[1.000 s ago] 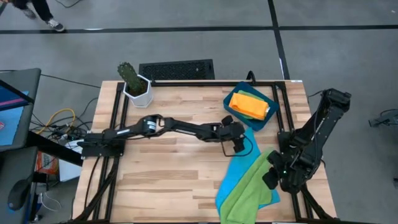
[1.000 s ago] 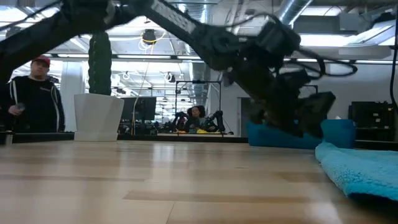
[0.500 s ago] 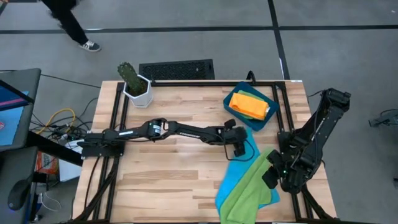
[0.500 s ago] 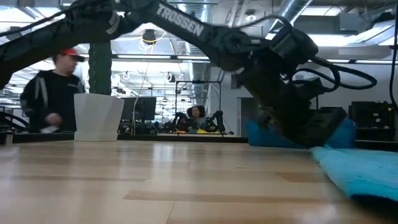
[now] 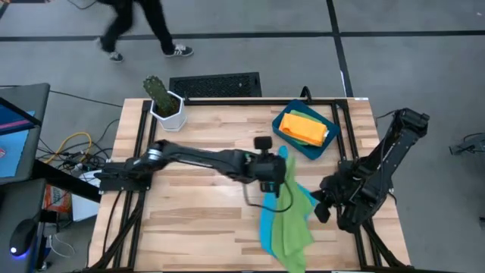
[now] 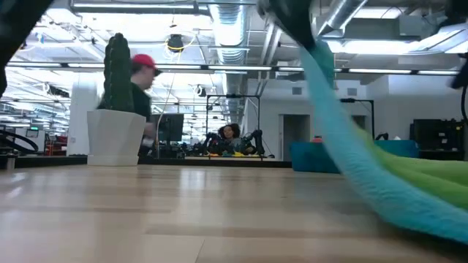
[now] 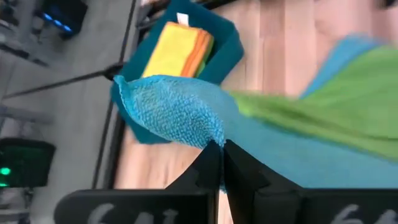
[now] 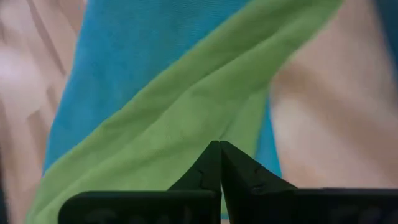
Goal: Fold microfiber towels
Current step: Fold the blue microfiber cloth
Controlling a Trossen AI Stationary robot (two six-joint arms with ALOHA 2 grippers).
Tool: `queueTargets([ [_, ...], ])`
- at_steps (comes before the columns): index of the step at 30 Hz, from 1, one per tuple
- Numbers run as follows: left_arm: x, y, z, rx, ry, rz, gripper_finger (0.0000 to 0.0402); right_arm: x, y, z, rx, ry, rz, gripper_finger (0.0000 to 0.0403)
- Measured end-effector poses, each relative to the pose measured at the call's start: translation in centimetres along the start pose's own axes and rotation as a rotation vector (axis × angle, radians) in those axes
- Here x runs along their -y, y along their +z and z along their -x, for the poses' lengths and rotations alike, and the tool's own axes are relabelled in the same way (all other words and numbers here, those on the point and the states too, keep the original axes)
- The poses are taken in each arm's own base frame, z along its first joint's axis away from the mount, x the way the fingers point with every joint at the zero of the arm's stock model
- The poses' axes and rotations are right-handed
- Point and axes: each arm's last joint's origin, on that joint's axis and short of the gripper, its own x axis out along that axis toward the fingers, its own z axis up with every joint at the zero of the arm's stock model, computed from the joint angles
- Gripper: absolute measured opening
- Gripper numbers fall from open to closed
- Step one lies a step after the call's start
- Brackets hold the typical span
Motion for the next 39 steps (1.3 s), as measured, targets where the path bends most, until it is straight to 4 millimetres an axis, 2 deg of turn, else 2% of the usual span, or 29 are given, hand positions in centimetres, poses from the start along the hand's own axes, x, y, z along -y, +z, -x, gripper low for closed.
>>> queueTargets([
  [5,-1.7,0.1,8.6,0.086,-0.029,-0.043,0.0004,-0.3,1.9,-1.2,0.169,-0.051,0.179,0.0046],
  [7,-2.1,-0.3,11.3,0.105,-0.038,-0.097,0.0004,-0.6,3.0,-1.8,0.234,-0.071,0.233,0.0057],
  [10,-2.8,-0.9,14.2,0.135,-0.048,-0.132,0.0004,-1.2,5.2,-2.9,0.313,-0.086,0.280,0.0079],
  [14,-4.8,-1.3,17.8,0.218,-0.058,-0.066,0.0004,-2.3,9.1,-4.9,0.412,-0.031,0.261,0.0108],
  [17,-5.3,-1.6,19.2,0.247,-0.094,-0.048,0.0004,-2.9,11.7,-7.0,0.485,0.017,0.314,0.0122],
  [22,-6.3,-2.8,22.4,0.290,-0.132,-0.051,0.0004,-3.0,14.5,-9.6,0.589,0.097,0.418,0.0136],
  [26,-6.7,-3.5,23.8,0.300,-0.114,-0.028,0.0004,-2.4,15.2,-11.8,0.561,0.171,0.476,0.0148],
  [30,-7.5,-3.9,24.6,0.304,-0.067,0.003,0.0004,-2.4,14.7,-13.7,0.497,0.216,0.473,0.0163],
  [33,-7.7,-4.3,24.5,0.268,-0.011,-0.008,0.0004,-2.9,14.2,-13.5,0.503,0.237,0.486,0.0170],
  [39,-9.1,-4.7,23.1,0.191,0.080,0.082,0.0004,-4.7,13.3,-11.2,0.561,0.270,0.513,0.0165],
])
